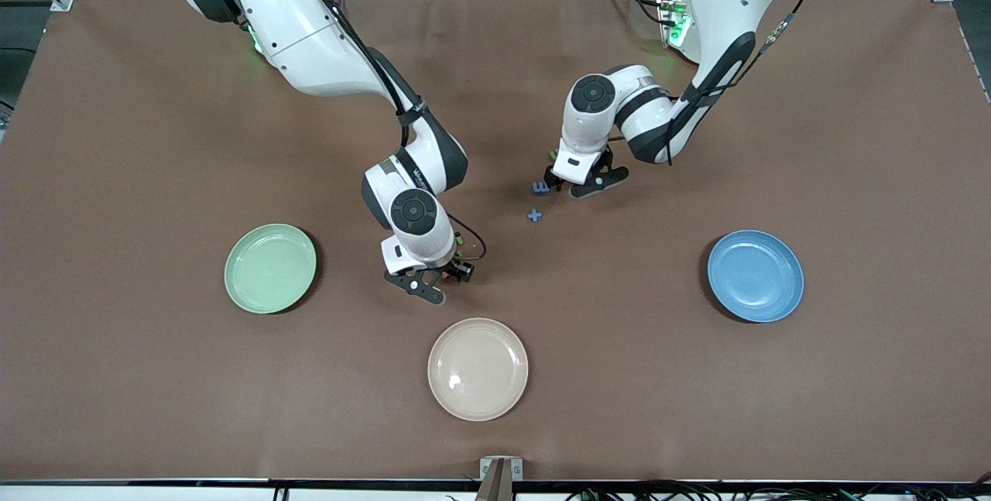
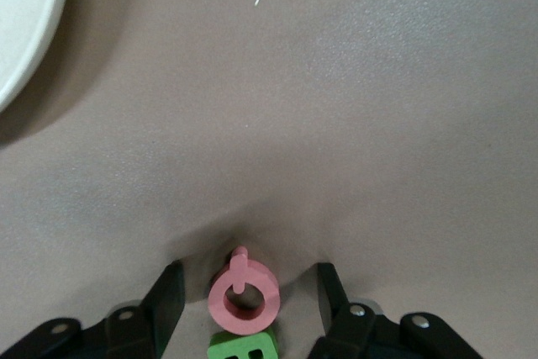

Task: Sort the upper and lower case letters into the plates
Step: 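Drop the pink letter on the green plate while the left gripper grasps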

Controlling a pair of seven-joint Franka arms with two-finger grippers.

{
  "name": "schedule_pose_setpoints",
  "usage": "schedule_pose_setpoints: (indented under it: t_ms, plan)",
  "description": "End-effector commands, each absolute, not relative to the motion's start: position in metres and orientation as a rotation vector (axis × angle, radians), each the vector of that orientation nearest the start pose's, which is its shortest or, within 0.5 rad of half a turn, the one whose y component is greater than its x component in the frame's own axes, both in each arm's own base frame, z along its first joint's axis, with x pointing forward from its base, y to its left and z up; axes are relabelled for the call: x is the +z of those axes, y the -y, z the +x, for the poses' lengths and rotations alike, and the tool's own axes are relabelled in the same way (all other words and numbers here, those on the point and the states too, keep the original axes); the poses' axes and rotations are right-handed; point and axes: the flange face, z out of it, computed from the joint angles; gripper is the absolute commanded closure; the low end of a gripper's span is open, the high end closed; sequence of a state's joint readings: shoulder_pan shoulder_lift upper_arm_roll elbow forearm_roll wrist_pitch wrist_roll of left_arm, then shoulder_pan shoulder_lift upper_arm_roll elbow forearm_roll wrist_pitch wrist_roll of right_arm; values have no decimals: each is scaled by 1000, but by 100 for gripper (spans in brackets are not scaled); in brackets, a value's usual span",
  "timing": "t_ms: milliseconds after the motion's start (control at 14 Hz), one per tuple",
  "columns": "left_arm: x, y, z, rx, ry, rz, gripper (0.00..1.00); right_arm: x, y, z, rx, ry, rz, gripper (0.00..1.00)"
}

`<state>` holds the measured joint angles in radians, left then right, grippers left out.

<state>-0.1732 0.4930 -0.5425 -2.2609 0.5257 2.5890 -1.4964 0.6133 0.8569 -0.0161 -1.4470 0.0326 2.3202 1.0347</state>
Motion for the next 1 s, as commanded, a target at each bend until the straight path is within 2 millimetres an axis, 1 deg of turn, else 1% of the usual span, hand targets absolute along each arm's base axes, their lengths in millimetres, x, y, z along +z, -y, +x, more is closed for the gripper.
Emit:
schedule_pose_setpoints:
  t_ms: [0,72,143,215,287,430,502,573,645,716,788,860,931]
  plan:
    - [164,357,376,10,545,-3033,2,177,-408,599,-24,-717,-3056,49]
    - [164,355,374,10,540,-3031,2,177,-408,600,-26,-714,-3057,60]
    - [164,355,375,9,541,-3030,2,177,-405,601,-25,-710,-3060,78]
    - [164,355,375,9,544,-3030,2,177,-401,604,-25,-720,-3058,93]
    - [164,355,374,11,544,-3029,2,180,-399,605,-28,-715,-3057,98]
    - [165,356,373,9,537,-3032,3,187,-384,616,-33,-705,-3056,100]
    - [165,357,372,9,535,-3032,3,193,-371,625,-37,-671,-3060,100]
    - [164,357,371,11,532,-3031,4,204,-352,634,-29,-652,-3068,100]
    - [165,357,372,8,532,-3032,7,219,-336,639,23,-604,-3103,100]
    - [165,357,372,8,534,-3031,10,235,-315,645,69,-565,-3126,100]
    - [165,357,372,8,541,-3030,15,258,-285,655,87,-522,-3125,100]
    - [165,358,371,8,548,-3030,19,272,-259,657,89,-477,-3123,100]
    - [165,358,371,8,551,-3029,26,285,-236,656,89,-436,-3124,100]
